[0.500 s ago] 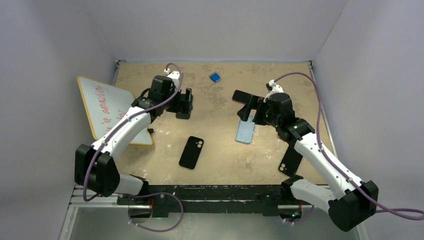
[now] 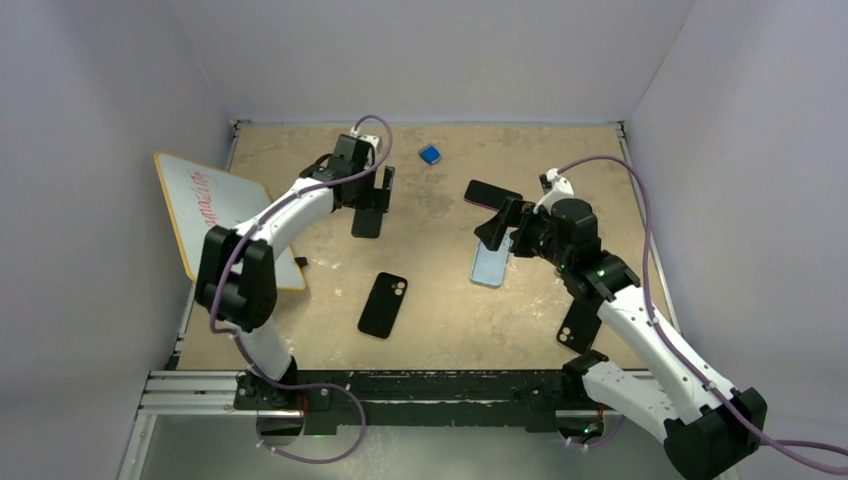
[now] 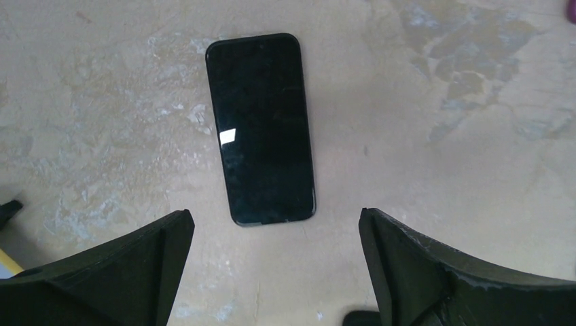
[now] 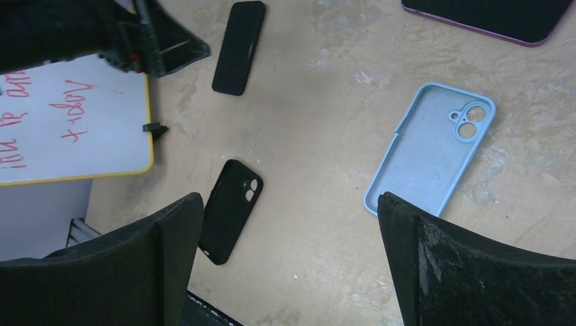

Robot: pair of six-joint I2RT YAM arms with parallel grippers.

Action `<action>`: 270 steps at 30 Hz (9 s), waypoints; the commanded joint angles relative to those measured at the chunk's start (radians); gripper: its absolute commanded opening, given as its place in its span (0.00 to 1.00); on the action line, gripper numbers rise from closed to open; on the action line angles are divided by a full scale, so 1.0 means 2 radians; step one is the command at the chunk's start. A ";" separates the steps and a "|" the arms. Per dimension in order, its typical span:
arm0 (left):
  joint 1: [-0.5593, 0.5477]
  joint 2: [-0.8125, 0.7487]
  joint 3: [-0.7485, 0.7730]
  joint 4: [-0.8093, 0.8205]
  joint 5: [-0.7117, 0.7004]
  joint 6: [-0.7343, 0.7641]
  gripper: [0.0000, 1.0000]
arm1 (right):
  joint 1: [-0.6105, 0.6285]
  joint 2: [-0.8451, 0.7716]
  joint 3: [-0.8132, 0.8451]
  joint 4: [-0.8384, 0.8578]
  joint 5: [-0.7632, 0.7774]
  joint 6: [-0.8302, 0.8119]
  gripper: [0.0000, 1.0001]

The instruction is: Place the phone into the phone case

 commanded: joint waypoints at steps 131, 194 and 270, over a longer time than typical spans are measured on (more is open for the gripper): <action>0.004 -0.120 -0.223 0.007 0.222 -0.080 0.79 | 0.012 0.294 0.014 0.239 -0.099 0.141 0.00; 0.027 -0.223 -0.424 0.373 0.344 -0.323 0.57 | 0.038 0.178 -0.124 0.316 -0.202 0.128 0.00; -0.056 -0.184 -0.439 0.310 0.263 -0.305 0.29 | 0.118 0.288 -0.037 0.167 -0.028 0.078 0.74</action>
